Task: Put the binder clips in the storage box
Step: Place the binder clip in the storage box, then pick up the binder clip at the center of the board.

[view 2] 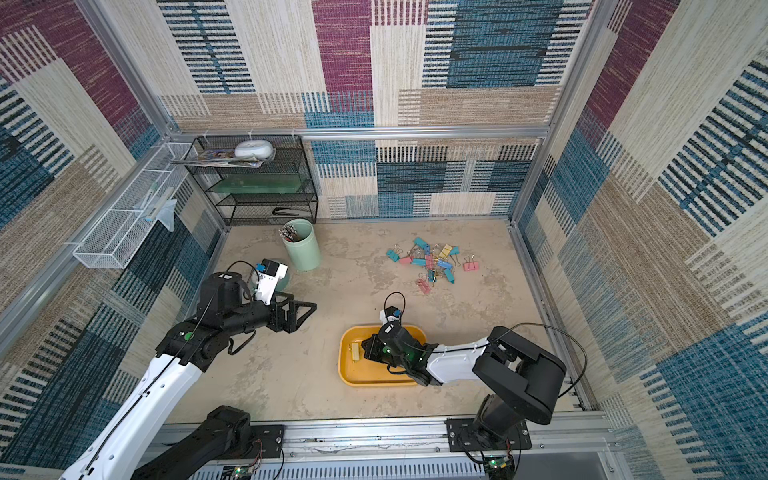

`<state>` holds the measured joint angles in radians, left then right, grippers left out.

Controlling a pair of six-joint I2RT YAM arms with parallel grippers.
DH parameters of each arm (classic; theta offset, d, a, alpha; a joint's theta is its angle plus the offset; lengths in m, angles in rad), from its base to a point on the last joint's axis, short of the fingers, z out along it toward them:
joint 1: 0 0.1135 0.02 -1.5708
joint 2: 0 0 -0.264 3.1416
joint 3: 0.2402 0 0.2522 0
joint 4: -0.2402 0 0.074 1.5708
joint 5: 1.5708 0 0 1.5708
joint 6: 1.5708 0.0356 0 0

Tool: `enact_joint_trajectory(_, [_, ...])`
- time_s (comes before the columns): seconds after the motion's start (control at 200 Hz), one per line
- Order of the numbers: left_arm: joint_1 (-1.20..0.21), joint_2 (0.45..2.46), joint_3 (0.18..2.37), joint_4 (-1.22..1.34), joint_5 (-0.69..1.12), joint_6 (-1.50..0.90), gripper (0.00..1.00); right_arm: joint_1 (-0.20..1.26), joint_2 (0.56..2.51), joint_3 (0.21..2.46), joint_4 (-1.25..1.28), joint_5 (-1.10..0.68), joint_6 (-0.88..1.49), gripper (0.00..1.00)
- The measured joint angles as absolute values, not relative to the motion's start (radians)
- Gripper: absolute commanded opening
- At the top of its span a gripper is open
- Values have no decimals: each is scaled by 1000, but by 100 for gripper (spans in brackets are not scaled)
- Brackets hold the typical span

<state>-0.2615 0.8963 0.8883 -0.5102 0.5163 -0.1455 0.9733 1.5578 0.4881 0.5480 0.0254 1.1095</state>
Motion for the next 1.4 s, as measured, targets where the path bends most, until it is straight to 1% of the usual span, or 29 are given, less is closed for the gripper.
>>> enact_joint_trajectory(0.08, [-262, 896, 888, -510, 515, -145, 100, 979, 1580, 496, 559, 28, 1109, 0])
enact_joint_trajectory(0.175, [-262, 897, 888, -510, 515, -145, 99, 984, 1595, 502, 574, 35, 1110, 12])
enact_joint_trajectory(0.3, [-262, 897, 885, -510, 511, -145, 100, 995, 1586, 501, 544, 53, 1106, 20])
enact_joint_trajectory(0.436, [-262, 897, 884, -510, 506, -145, 100, 1004, 1522, 503, 467, 96, 1086, 35])
enact_joint_trajectory(0.521, [-262, 897, 884, -510, 504, -145, 100, 1007, 1458, 511, 389, 128, 1063, 40])
enact_joint_trajectory(0.621, [-262, 896, 883, -510, 503, -145, 100, 1007, 1356, 546, 256, 192, 1031, 40])
enact_joint_trajectory(0.746, [-263, 895, 883, -510, 505, -144, 99, 996, 1217, 619, 104, 331, 951, 39])
enact_joint_trajectory(0.786, [-264, 895, 883, -510, 508, -142, 99, 974, 1191, 646, 77, 364, 905, 39])
enact_joint_trajectory(0.846, [-267, 895, 883, -509, 521, -141, 100, 897, 1186, 707, 37, 374, 819, 39])
enact_joint_trajectory(0.947, [-284, 894, 883, -508, 541, -140, 99, 675, 1284, 865, -18, 292, 675, 39])
enact_joint_trajectory(1.037, [-299, 887, 883, -502, 549, -136, 99, 543, 1445, 1029, -77, 199, 572, 40])
enact_joint_trajectory(1.147, [-307, 884, 883, -502, 547, -130, 100, 457, 1652, 1222, -127, 96, 474, 40])
enact_joint_trajectory(1.247, [-307, 882, 882, -501, 545, -130, 100, 408, 1826, 1396, -156, 32, 413, 40])
enact_joint_trajectory(1.402, [-309, 876, 878, -498, 544, -130, 99, 340, 2127, 1737, -237, -65, 352, 39])
